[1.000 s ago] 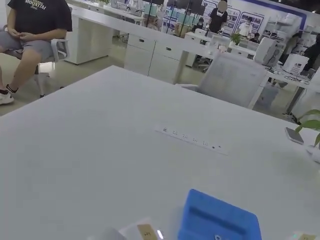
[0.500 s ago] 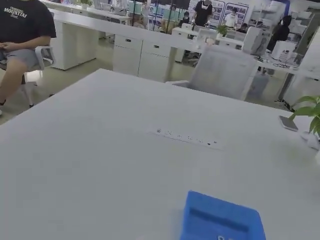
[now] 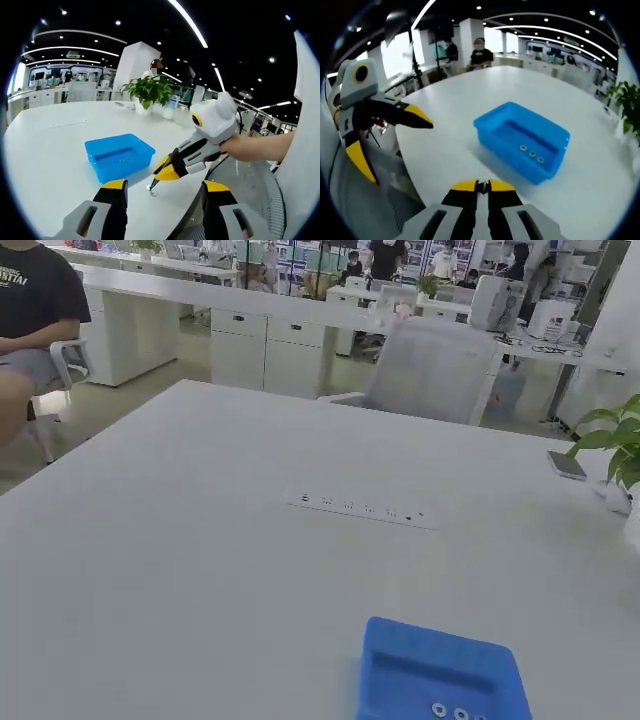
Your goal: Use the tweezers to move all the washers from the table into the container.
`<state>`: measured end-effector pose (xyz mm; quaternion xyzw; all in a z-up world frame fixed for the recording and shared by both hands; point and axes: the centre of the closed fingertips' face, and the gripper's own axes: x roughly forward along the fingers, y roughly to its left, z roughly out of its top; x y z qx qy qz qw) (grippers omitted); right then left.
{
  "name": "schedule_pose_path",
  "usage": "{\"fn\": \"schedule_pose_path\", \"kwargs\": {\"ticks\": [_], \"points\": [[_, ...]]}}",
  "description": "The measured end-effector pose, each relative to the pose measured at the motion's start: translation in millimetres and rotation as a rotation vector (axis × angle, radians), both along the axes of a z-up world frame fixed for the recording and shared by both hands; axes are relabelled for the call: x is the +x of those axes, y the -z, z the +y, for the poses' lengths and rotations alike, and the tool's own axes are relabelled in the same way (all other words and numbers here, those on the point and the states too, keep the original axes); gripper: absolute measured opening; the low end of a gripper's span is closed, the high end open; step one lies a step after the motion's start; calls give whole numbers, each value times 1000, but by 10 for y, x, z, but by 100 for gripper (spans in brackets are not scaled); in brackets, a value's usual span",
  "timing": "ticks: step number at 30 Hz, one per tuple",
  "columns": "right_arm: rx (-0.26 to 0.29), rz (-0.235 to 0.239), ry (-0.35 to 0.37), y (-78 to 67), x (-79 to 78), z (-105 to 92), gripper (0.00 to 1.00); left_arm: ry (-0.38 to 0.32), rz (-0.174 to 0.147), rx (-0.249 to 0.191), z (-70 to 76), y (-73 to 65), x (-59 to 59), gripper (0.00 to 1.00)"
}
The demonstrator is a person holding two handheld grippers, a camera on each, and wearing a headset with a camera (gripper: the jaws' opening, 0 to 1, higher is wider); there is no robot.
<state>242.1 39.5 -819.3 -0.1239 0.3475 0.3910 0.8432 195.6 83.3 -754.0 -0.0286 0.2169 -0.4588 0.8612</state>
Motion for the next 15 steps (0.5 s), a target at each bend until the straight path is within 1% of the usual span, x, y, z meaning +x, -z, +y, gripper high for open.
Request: {"fn": "schedule_pose_path", "kwargs": {"ticks": [6,9,12,15], "points": [[16,-9,12,-2,27,30,4,8,3,14,-15,28,-11,59],[45,0,40,-4,42,33,4,6,5,10,-14,25,-6,59],[49,4,53,-8,50,33,3,5,6,14,-11,34,-5,59],[85,10,65,-44,58,63,4,3,3,19,-5,38,-3,59]]}}
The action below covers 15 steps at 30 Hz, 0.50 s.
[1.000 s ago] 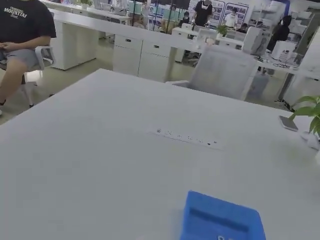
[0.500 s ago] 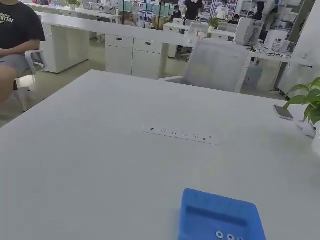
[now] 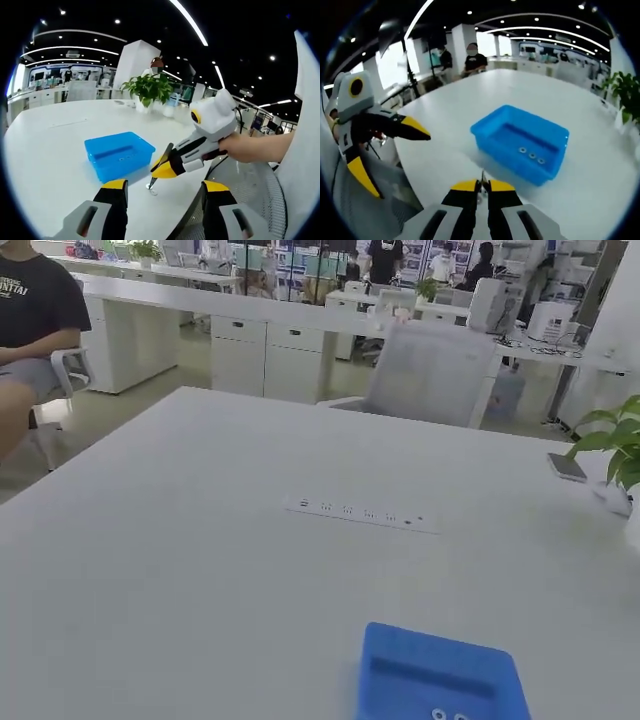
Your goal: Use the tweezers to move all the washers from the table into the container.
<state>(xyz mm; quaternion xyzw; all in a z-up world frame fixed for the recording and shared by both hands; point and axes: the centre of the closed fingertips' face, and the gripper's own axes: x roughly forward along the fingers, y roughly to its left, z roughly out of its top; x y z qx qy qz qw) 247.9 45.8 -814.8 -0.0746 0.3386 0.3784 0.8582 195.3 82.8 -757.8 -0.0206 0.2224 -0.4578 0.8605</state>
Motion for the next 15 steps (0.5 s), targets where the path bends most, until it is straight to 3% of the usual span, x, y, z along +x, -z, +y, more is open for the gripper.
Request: {"fn": "schedule_pose_path", "kwargs": {"ticks": [15], "points": [[30,-65,-6,-351,153,69,4,-12,-5,-11,8,-21,17,58]]}}
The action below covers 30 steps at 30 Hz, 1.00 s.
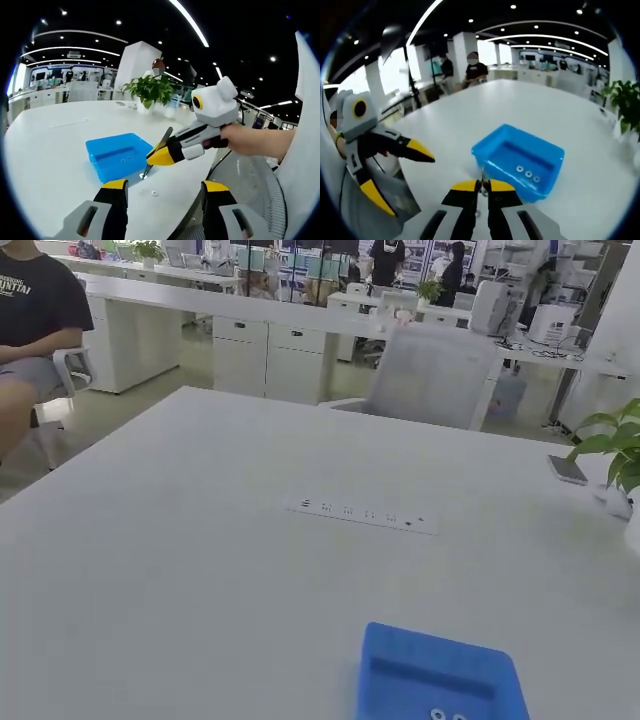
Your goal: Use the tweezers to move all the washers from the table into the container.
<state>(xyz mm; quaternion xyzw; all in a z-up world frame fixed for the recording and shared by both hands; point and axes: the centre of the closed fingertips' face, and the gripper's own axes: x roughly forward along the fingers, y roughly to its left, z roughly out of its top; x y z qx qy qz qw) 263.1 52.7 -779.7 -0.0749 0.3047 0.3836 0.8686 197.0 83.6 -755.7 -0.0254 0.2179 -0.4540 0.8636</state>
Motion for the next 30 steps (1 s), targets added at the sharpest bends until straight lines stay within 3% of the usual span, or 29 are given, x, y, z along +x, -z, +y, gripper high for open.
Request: {"fn": "schedule_pose_path", "kwargs": {"ticks": [20,30], "points": [[25,-74,-4,-353,215,59,4,-2,-9,-6,4,-24,6,58],[27,-115,-16,-520,412,119,4,-9,-15,-8,23,-31,19,58]]}}
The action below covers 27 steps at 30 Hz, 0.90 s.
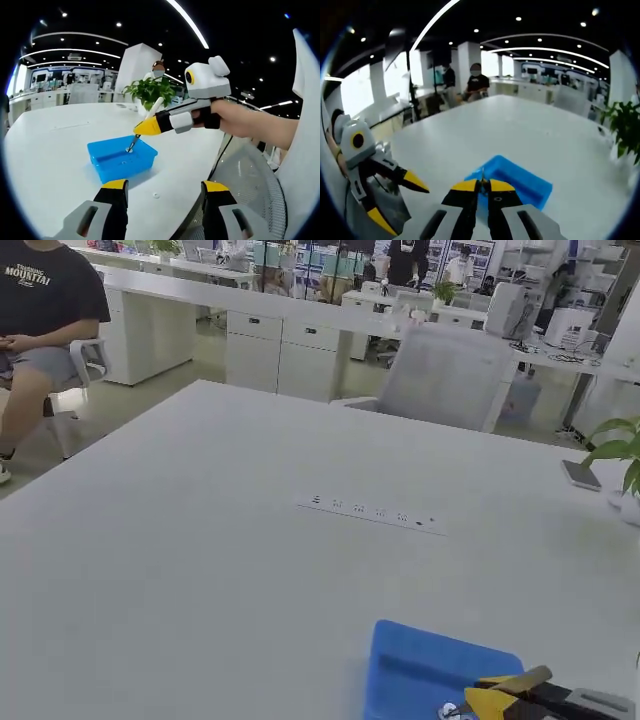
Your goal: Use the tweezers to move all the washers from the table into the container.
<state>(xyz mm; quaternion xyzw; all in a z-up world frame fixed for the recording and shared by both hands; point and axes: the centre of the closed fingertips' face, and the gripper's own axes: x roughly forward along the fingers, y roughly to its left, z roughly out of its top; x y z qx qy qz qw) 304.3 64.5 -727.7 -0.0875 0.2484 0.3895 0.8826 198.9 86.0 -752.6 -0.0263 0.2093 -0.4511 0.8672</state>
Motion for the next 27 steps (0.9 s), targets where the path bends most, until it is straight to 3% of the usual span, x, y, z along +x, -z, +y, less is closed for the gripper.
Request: {"fn": "schedule_pose_path", "kwargs": {"ticks": [8,27], "points": [[-7,-31,-13,-106,149,44,4,-3,-2,-3,12,0,8,58],[6,-51,2,-241,360,96,4,-4,-4,-3,11,-6,9,57]]}}
